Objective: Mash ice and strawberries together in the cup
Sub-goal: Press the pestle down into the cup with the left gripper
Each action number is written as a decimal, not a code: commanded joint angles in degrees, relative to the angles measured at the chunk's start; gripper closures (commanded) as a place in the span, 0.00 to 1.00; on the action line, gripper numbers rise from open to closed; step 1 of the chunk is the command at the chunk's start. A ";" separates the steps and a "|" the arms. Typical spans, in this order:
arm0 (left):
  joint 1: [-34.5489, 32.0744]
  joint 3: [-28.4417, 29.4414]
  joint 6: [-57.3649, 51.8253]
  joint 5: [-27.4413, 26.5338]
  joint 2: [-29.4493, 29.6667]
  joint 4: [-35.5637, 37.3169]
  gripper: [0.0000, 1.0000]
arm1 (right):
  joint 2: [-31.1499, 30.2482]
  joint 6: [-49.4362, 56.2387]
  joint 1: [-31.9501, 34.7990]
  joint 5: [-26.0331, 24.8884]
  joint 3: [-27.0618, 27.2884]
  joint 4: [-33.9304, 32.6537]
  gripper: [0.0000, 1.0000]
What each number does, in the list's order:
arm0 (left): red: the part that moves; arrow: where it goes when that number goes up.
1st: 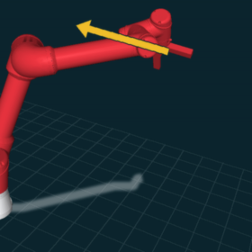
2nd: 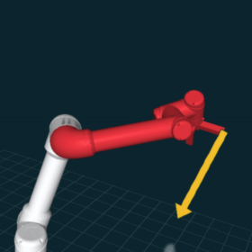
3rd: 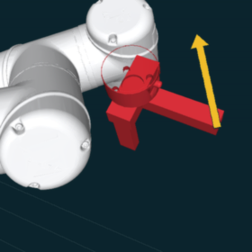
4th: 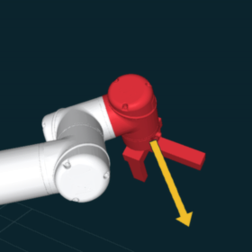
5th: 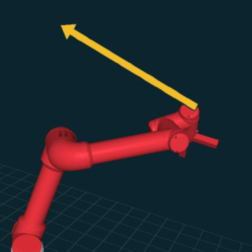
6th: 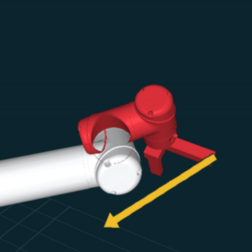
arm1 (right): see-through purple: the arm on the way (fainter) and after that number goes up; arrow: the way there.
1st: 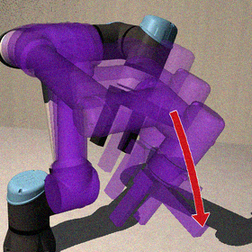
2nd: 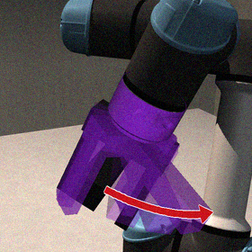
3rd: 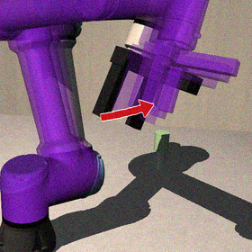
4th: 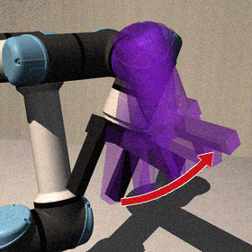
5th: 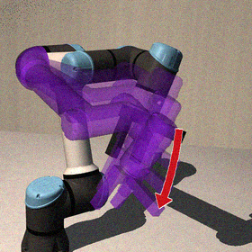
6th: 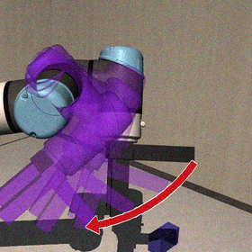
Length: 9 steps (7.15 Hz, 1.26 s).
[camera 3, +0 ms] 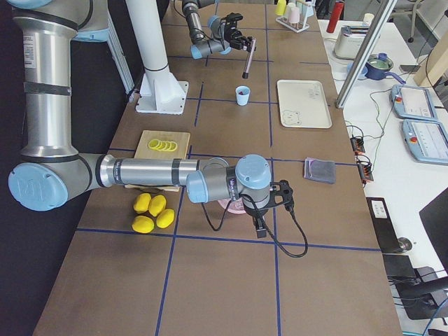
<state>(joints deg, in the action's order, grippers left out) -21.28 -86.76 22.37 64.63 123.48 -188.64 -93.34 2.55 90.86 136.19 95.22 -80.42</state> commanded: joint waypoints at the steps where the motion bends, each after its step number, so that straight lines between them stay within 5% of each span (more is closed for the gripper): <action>1: 0.62 2.47 -0.05 -0.99 0.98 -0.41 1.00 | 0.00 0.00 -0.07 -0.05 -0.04 0.00 0.00; 9: 1.24 12.48 -0.05 -1.08 2.91 -9.62 1.00 | 0.09 0.09 -0.07 -0.05 -0.21 0.00 0.00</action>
<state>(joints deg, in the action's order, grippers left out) -20.07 -75.99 22.32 63.57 126.33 -196.54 -93.28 2.57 90.83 136.14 95.01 -80.42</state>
